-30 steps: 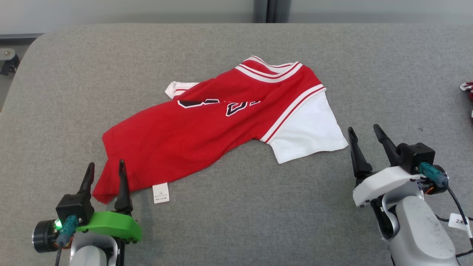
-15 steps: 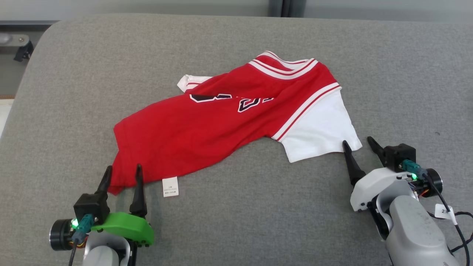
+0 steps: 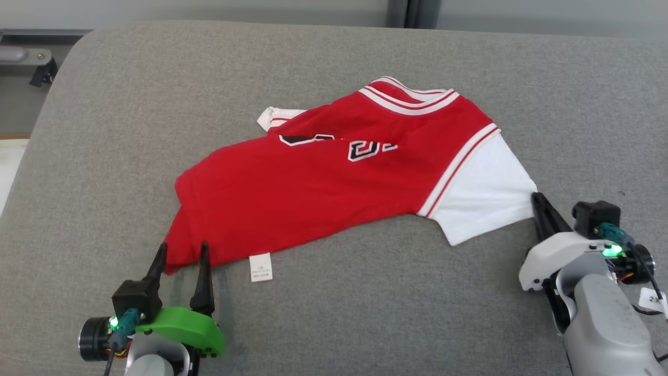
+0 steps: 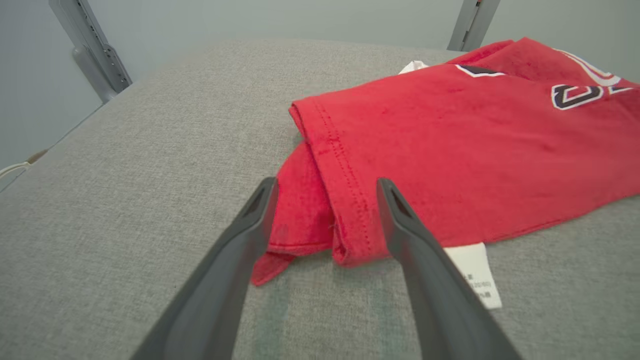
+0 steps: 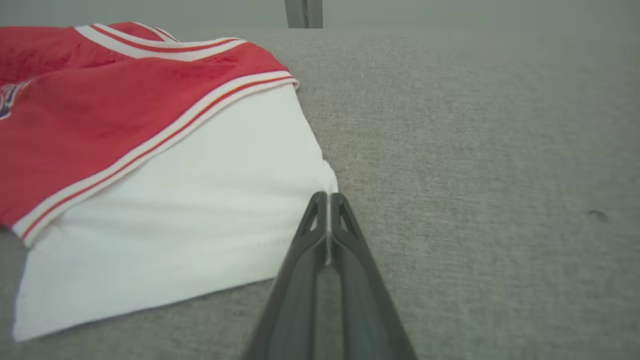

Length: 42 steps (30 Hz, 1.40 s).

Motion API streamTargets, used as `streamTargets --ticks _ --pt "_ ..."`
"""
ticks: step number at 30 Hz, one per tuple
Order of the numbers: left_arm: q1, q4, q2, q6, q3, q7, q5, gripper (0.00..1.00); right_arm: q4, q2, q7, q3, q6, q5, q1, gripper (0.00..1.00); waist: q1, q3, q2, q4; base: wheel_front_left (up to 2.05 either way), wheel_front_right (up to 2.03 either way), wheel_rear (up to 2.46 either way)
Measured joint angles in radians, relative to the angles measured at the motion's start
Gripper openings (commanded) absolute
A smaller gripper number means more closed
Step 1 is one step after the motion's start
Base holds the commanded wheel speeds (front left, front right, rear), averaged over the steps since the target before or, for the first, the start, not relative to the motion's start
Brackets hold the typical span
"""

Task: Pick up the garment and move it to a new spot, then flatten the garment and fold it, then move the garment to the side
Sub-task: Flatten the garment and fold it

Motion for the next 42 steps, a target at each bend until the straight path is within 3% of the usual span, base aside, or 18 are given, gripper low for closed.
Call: streamTargets --ticks 6,14,15,16,17,23,27,34,42 --pt "0.022 0.005 0.000 -0.004 -0.036 0.000 -0.007 1.00 -0.059 0.000 0.000 -0.106 0.000 -0.046 0.057 0.00 0.0000 -0.012 0.0000 -0.021 0.00 0.00 0.00" --pt "0.049 0.005 -0.001 -0.005 -0.072 0.000 -0.008 1.00 -0.128 0.000 0.000 -0.158 0.000 -0.030 0.126 0.00 0.0000 -0.035 0.0000 -0.043 0.00 0.00 0.00" --pt "0.053 0.004 0.000 -0.005 -0.072 0.000 -0.008 1.00 -0.140 0.001 0.000 -0.157 0.000 -0.024 0.135 0.05 0.0000 -0.038 0.0000 -0.046 0.00 0.00 0.00" --pt "0.056 0.000 0.000 -0.005 -0.071 0.000 -0.008 1.00 -0.160 0.000 0.001 -0.147 0.000 -0.013 0.142 0.67 0.0000 -0.042 0.0000 -0.050 0.00 0.00 0.00" --pt "0.056 -0.006 0.000 -0.005 -0.071 0.000 -0.006 1.00 -0.182 0.000 0.001 -0.135 0.000 -0.004 0.146 1.00 0.0000 -0.044 0.0000 -0.054 0.00 0.00 0.00" --pt "0.063 -0.056 -0.001 -0.005 -0.084 0.000 0.011 1.00 -0.384 -0.001 0.001 -0.039 0.000 0.040 0.192 1.00 0.0000 -0.063 0.0000 -0.080 0.00 0.00 0.00" --pt "0.084 -0.086 -0.001 0.000 -0.085 0.000 0.024 1.00 -0.442 -0.001 0.001 0.002 0.000 0.060 0.236 1.00 0.0000 -0.084 0.0000 -0.091 0.00 0.00 0.00" --pt "0.114 -0.094 0.000 0.004 -0.111 0.000 0.032 1.00 -0.451 -0.001 0.001 0.038 0.000 0.079 0.285 1.00 0.0000 -0.118 0.0000 -0.101 0.00 0.00 0.00" --pt "0.134 -0.004 -0.001 -0.005 -0.176 0.000 -0.026 1.00 -0.443 -0.001 0.001 0.055 0.000 0.082 0.292 1.00 0.0000 -0.112 0.0000 -0.114 0.00 0.00 0.00"
